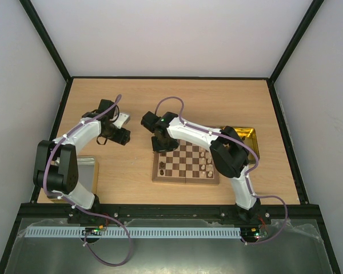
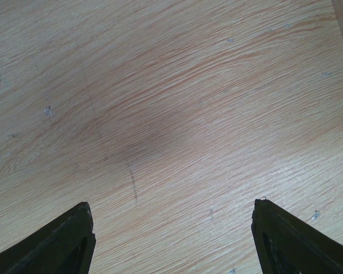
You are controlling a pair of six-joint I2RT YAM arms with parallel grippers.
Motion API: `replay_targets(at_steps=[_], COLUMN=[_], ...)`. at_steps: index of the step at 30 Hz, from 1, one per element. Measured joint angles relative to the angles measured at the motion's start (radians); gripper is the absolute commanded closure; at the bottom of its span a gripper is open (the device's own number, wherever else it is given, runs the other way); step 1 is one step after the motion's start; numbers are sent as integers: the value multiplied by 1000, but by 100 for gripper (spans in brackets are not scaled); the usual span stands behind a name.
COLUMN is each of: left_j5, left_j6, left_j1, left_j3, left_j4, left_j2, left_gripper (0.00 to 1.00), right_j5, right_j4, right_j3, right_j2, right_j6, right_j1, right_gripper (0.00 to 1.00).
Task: Set up the chess pieces on the board
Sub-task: Place the chess piece on the chessboard.
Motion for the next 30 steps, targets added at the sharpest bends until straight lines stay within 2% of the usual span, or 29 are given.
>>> replay_targets(at_steps=[8, 11, 14, 20, 25, 30], left_j5=[0, 0, 0, 0, 0, 0], left_j6=[0, 0, 0, 0, 0, 0], left_j1=[0, 0, 0, 2, 3, 3], left_j3=[-1, -1, -3, -6, -6, -6], left_j4=[1, 2, 2, 2, 1, 1], left_j2=[0, 0, 0, 0, 0, 0], left_gripper=[25, 25, 25, 25, 25, 25], right_j5=[-1, -1, -3, -3, 4, 27], right_j4=[1, 2, 6, 11, -9, -54], right_j3=[0, 0, 0, 0, 8, 10], right_j2=[0, 0, 0, -4, -37, -153], right_j6=[-2, -2, 0, -1, -2, -2], right_j1=[0, 1, 1, 1, 0, -34], right_gripper=[71, 62, 48, 36, 35, 36])
